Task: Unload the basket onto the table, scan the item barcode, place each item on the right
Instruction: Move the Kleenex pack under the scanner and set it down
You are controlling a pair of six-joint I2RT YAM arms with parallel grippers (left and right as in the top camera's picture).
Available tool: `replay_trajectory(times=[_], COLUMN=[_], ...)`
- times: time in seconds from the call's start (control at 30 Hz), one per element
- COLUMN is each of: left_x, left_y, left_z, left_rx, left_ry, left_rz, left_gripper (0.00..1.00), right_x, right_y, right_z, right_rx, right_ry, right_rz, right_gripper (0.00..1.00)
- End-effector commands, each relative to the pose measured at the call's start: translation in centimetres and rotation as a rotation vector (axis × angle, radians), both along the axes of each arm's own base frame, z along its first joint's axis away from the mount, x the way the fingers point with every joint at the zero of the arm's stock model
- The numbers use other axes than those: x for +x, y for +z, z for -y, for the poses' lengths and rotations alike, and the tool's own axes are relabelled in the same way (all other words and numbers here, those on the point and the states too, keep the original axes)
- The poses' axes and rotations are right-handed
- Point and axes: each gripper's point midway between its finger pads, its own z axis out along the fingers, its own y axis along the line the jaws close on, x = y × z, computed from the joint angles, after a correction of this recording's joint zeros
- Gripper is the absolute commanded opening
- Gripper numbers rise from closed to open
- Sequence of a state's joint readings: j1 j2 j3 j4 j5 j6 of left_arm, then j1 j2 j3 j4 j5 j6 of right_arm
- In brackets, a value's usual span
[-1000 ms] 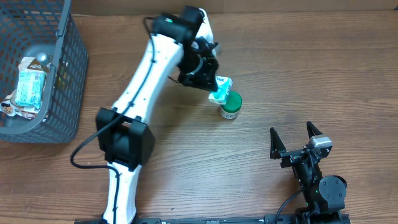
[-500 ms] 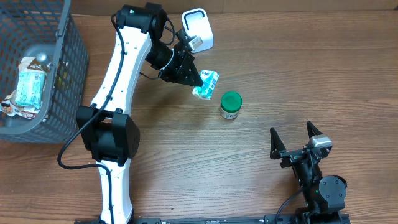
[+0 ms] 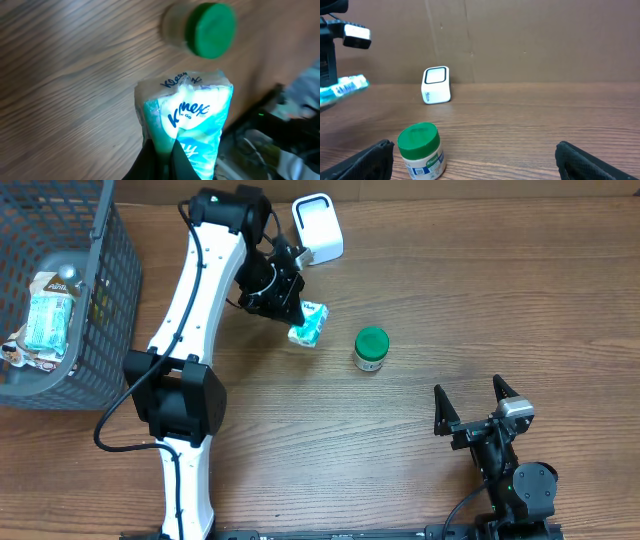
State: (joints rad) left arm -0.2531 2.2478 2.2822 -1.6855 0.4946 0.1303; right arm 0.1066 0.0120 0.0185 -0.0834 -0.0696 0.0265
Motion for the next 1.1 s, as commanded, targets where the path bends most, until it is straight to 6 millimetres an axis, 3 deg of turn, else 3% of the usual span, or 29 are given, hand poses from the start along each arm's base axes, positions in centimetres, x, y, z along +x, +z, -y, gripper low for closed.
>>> replay_trajectory(times=[0.0,0.3,0.43,0.63,0.7,0.77,0.8,0.9,1.07], left_x=[-0.2,-1.3,-2.7,-2.7,-2.3,-1.9,-1.8,-1.7,-0.8], left_y=[-0.4,-5.9,-9.0,-12.3,-12.6,-12.7,-12.7,-12.4,-10.5], left_z=[-0.8,1.6,1.1,-1.1,-1.8,-2.0,-2.0,-1.9,-1.7], left_rx=[0.152,0.226,0.28,0.402,0.442,0.457,0.458,0.451,0.443], left_ry=[0.059,0.01,-0.013,0.03,0.037,0.037,0.038,0.045,0.06], left_rz=[0.019,0.0,-0.039,-0.026,-0.005,0.014,0.021,0.022,0.044], left_gripper=[0.04,0.05,0.05,0.07,0.1,0.29,0.33,0.31,0.41], right_x=[0.0,0.0,0.0,0.0,0.0,0.0,0.0,0.0,0.0], right_y=[-0.2,-0.2,-0.2,-0.2,-0.2,-0.2,-0.2,-0.2,-0.2], right_z=[0.1,0.1,0.1,0.1,0.1,0.1,0.1,0.1,0.1], right_rx=[-0.002,-0.002,-0.002,-0.002,-0.002,-0.002,-0.002,-0.002,-0.002], right_ry=[-0.008,-0.008,-0.008,-0.008,-0.008,-0.008,-0.008,-0.008,-0.008], right_rz=[0.002,0.002,0.002,0.002,0.002,0.002,0.002,0.002,0.002], right_gripper=[1.0,1.0,1.0,1.0,1.0,1.0,1.0,1.0,1.0])
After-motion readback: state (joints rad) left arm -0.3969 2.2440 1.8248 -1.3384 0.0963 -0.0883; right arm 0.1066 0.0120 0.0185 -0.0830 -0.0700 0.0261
